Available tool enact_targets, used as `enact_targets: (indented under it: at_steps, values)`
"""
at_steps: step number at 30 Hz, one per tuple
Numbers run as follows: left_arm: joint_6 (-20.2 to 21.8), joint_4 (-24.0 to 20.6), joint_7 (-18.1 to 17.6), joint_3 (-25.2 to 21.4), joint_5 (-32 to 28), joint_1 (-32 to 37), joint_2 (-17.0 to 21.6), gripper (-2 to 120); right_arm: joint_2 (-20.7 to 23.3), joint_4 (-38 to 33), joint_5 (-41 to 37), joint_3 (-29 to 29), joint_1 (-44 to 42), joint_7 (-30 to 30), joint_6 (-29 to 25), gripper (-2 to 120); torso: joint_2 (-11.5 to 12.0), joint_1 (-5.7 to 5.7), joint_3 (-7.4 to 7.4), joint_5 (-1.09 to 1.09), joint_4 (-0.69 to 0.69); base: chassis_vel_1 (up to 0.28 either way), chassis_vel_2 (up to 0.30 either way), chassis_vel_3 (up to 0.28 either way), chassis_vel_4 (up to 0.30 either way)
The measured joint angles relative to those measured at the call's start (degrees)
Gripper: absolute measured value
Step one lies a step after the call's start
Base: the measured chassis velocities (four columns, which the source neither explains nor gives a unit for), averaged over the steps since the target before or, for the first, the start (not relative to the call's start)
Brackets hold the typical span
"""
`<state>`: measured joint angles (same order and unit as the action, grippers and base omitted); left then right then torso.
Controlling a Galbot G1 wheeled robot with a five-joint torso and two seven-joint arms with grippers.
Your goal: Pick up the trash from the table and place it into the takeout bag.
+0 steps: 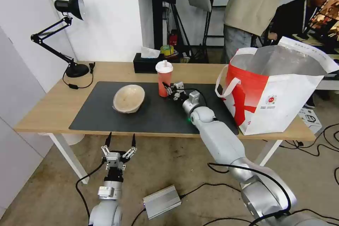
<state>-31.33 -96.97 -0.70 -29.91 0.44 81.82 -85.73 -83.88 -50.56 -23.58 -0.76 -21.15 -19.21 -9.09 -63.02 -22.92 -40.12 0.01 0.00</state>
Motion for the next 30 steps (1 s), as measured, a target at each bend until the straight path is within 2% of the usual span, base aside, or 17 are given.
enact_targets:
  at_steps: [12, 16, 18, 30]
  values:
    - [0.1, -1.8, 0.0, 0.0, -0.3, 1.0, 0.1, 100, 3.6, -11.5, -2.0, 1.9, -1.5, 3.1, 4.6, 2, 0.0, 0.00, 0.01, -0.01, 0.00, 0.000, 0.000, 0.000, 0.000]
    - [0.2, -3.2, 0.0, -0.1, 0.0, 2.3, 0.5, 100, 5.7, -15.4, -3.7, 2.7, -1.7, 4.6, 6.7, 2, 0.0, 0.00, 0.01, 0.00, 0.00, 0.000, 0.000, 0.000, 0.000]
    - [0.3, -4.3, 0.0, -0.7, 0.0, 3.2, 0.8, 100, 8.4, -18.5, -5.5, 3.9, -1.2, 5.6, 8.2, 2, 0.0, 0.00, 0.01, 0.00, -0.01, 0.000, 0.000, 0.000, 0.000]
    - [0.3, -6.3, 0.0, -1.5, -0.4, 3.9, 1.4, 100, 13.5, -25.2, -12.1, 8.6, 2.9, 9.3, 12.4, 2, 0.0, 0.00, 0.02, 0.00, 0.00, 0.000, 0.000, 0.000, 0.000]
